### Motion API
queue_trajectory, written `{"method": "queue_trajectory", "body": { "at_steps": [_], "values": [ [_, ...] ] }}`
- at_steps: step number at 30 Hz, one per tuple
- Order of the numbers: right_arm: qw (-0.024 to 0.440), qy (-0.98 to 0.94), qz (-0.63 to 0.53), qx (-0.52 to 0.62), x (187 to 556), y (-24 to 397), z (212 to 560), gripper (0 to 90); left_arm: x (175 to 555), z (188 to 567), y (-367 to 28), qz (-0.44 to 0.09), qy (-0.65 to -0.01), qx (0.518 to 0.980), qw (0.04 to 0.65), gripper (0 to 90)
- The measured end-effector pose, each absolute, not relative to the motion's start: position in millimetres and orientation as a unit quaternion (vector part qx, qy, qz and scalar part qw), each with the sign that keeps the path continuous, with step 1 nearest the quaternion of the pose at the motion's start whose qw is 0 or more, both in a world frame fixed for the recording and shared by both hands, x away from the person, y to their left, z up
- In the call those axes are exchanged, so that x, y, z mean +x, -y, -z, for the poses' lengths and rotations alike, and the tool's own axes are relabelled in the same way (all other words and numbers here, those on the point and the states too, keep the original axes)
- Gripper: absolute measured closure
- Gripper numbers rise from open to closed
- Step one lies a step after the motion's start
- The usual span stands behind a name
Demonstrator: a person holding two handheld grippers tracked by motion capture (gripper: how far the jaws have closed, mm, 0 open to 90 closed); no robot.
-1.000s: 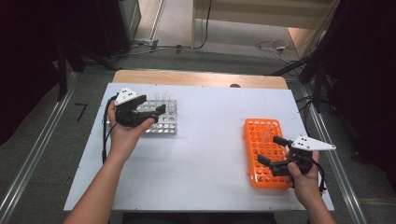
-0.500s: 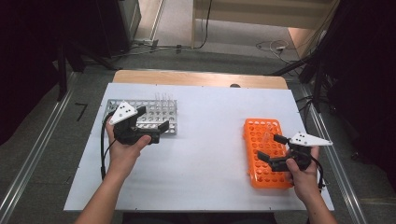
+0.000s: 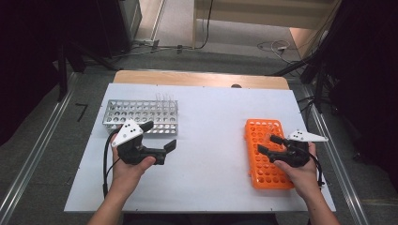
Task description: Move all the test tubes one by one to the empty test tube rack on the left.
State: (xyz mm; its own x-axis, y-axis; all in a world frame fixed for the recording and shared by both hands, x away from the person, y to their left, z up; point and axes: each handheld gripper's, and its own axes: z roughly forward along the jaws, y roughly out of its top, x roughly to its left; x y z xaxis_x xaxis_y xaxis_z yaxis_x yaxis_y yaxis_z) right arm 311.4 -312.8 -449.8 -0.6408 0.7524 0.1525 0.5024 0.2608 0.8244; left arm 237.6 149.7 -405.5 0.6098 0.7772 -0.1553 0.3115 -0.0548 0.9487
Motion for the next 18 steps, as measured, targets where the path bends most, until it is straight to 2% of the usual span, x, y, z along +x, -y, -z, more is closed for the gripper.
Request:
{"method": "queue_trajectory", "body": {
  "at_steps": [8,18],
  "values": [
    [0.144,-0.790,-0.420,0.423,320,312,456,54.5,225,410,-147,-0.203,-0.382,0.703,0.564,0.0],
    [0.159,-0.804,-0.393,0.417,323,305,457,63.9,223,416,-146,-0.195,-0.385,0.706,0.562,0.0]
  ]
}}
